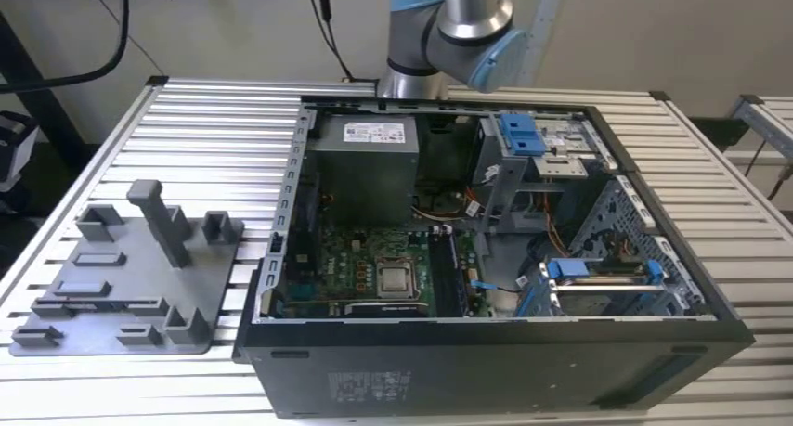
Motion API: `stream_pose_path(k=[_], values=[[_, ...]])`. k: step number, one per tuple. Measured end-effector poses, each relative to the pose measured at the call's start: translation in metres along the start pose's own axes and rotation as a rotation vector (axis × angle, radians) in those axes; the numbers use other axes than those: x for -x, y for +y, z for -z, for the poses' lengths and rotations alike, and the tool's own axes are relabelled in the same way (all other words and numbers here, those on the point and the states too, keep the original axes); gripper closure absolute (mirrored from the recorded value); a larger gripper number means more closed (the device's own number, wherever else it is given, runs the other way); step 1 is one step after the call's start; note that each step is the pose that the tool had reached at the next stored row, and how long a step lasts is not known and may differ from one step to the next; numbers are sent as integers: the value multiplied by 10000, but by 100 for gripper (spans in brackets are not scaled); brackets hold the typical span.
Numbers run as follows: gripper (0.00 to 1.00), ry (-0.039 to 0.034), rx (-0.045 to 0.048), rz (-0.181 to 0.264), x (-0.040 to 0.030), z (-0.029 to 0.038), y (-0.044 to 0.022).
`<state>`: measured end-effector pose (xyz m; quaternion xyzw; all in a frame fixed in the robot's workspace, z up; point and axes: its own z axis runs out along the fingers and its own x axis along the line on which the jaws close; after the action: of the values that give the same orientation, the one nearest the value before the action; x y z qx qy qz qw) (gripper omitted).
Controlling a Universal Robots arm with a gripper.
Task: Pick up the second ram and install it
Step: 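Reach for the second ram, then pick up the second ram and move it above second insertion slot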
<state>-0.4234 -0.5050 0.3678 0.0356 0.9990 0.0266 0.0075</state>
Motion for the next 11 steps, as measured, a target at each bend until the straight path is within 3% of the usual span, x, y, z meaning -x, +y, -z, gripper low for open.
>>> stream_pose_path(k=[11], values=[[89,0,0,0,0,-14,-6]])
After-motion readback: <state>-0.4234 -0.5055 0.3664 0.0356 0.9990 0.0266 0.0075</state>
